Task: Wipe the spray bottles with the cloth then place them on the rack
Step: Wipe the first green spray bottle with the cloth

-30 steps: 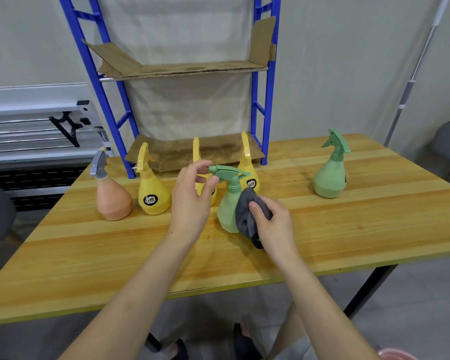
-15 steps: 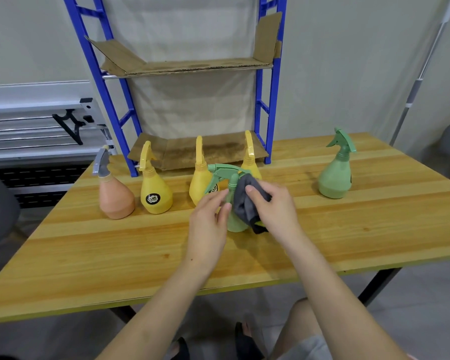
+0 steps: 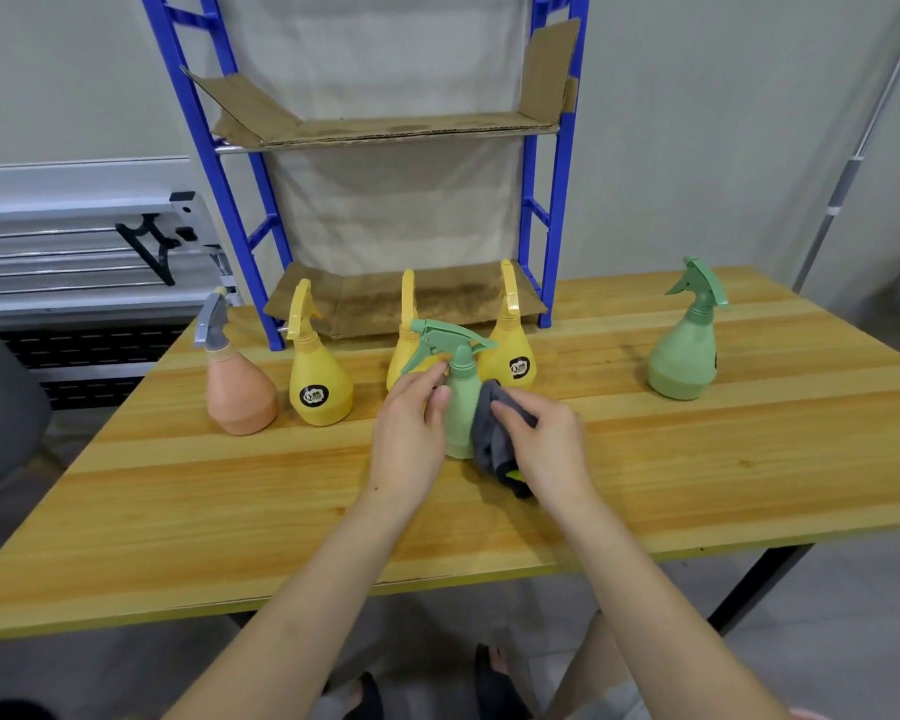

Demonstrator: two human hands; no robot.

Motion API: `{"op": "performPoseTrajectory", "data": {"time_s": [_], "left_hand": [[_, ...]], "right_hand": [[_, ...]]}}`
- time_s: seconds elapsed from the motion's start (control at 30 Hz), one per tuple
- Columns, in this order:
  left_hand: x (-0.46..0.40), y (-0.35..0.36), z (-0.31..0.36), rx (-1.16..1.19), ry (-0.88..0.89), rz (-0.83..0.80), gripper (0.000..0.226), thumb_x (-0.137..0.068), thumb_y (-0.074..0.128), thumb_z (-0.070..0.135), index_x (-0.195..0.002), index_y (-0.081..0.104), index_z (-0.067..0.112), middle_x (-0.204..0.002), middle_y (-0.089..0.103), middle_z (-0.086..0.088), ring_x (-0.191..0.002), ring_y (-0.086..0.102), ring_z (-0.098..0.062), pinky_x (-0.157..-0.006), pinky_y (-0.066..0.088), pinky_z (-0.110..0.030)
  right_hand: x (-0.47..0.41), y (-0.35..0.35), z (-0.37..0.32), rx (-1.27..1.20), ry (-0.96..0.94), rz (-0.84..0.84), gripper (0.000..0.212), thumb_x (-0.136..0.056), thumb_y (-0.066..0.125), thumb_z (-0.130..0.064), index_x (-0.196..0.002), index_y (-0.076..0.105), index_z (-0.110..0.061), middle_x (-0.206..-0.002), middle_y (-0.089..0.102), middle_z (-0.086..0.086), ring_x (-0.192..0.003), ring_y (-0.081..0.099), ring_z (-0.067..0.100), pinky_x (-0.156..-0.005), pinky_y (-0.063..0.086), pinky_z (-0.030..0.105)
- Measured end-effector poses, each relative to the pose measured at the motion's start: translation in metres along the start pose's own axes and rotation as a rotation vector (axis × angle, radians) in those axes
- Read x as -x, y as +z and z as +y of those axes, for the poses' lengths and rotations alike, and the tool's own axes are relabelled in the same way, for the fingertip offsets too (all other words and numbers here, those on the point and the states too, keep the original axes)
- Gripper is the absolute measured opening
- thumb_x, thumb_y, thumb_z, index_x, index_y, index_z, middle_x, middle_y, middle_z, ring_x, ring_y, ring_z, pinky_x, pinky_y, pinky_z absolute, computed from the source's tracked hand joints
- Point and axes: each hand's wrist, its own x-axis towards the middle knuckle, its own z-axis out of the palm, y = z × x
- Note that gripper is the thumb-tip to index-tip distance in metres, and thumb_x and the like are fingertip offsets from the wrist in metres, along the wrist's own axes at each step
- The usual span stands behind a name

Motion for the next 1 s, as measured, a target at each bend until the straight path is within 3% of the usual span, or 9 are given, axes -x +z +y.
{"op": "performPoseTrajectory", "data": {"time_s": [0.13,0.2,0.27,0.43,0.53,0.63,0.8,0.9,1.0], "left_hand": [[-0.006,0.004,0.000,0.017,-0.034,0.000,0.035,-0.106,0.052,0.019,-0.139,0.061,0.015,-0.132,0.062,0.002,-0.125,0.055,-0.013,-0.103,0.035,-0.018],[-0.008,0.005,0.001,0.009,-0.047,0.006,0.033,-0.105,0.054,0.019,-0.136,0.064,0.015,-0.133,0.065,0.001,-0.125,0.057,-0.015,-0.101,0.037,-0.019],[-0.009,0.003,0.000,-0.016,-0.061,0.011,0.031,-0.104,0.055,0.020,-0.133,0.067,0.017,-0.133,0.067,0.001,-0.124,0.059,-0.016,-0.101,0.041,-0.023],[-0.009,-0.009,0.000,-0.067,-0.053,-0.061,0.035,-0.102,0.058,0.036,-0.133,0.067,0.021,-0.132,0.067,0.004,-0.115,0.063,-0.015,-0.095,0.045,-0.026],[-0.007,-0.015,0.002,-0.127,-0.058,-0.093,0.042,-0.098,0.059,0.048,-0.132,0.066,0.026,-0.131,0.068,0.007,-0.108,0.065,-0.012,-0.093,0.050,-0.032],[-0.004,-0.022,0.003,-0.157,-0.063,-0.112,0.047,-0.097,0.059,0.051,-0.136,0.064,0.026,-0.132,0.067,0.006,-0.112,0.065,-0.015,-0.097,0.052,-0.039],[0.005,-0.029,0.005,-0.176,-0.042,-0.122,0.046,-0.100,0.058,0.046,-0.141,0.060,0.025,-0.134,0.067,0.002,-0.119,0.063,-0.022,-0.098,0.051,-0.040],[0.008,-0.028,0.003,-0.166,-0.033,-0.143,0.045,-0.102,0.056,0.042,-0.144,0.058,0.023,-0.139,0.064,-0.001,-0.125,0.060,-0.025,-0.101,0.049,-0.038],[0.010,-0.027,0.001,-0.149,-0.019,-0.152,0.044,-0.103,0.056,0.037,-0.145,0.056,0.022,-0.141,0.063,-0.002,-0.129,0.058,-0.024,-0.103,0.047,-0.036]], "right_hand": [[-0.017,-0.002,-0.022,-0.117,0.024,0.044,0.014,-0.097,0.066,-0.021,-0.093,0.078,-0.024,-0.075,0.071,-0.020,-0.071,0.062,-0.001,-0.064,0.045,0.017],[-0.017,0.003,-0.026,-0.128,0.019,0.006,0.014,-0.098,0.065,-0.022,-0.099,0.079,-0.023,-0.078,0.072,-0.018,-0.073,0.062,-0.002,-0.064,0.045,0.015],[-0.012,0.007,-0.023,-0.091,0.019,-0.036,0.015,-0.099,0.064,-0.024,-0.103,0.079,-0.023,-0.083,0.074,-0.013,-0.077,0.063,-0.001,-0.065,0.048,0.020],[-0.003,0.000,-0.007,0.022,0.044,-0.068,0.019,-0.097,0.063,-0.030,-0.084,0.072,-0.020,-0.072,0.070,-0.002,-0.069,0.061,0.016,-0.067,0.051,0.035],[0.005,-0.002,0.003,0.122,0.075,-0.097,0.029,-0.097,0.063,-0.030,-0.071,0.062,-0.018,-0.063,0.061,0.000,-0.060,0.048,0.012,-0.060,0.042,0.034],[0.016,-0.003,0.007,0.156,0.084,-0.112,0.031,-0.096,0.063,-0.028,-0.069,0.057,-0.013,-0.058,0.052,0.000,-0.059,0.041,0.010,-0.058,0.038,0.036],[0.022,0.002,-0.015,0.062,0.083,-0.071,0.020,-0.096,0.064,-0.026,-0.081,0.071,-0.016,-0.070,0.069,0.000,-0.065,0.057,0.016,-0.062,0.045,0.032],[0.018,0.004,-0.040,-0.001,0.027,-0.058,0.023,-0.097,0.064,-0.022,-0.076,0.072,-0.023,-0.066,0.069,-0.009,-0.061,0.056,0.003,-0.059,0.044,0.024],[0.023,0.006,-0.037,-0.024,0.022,-0.076,0.018,-0.098,0.063,-0.022,-0.086,0.076,-0.027,-0.071,0.070,-0.014,-0.067,0.060,0.000,-0.060,0.045,0.018]]}}
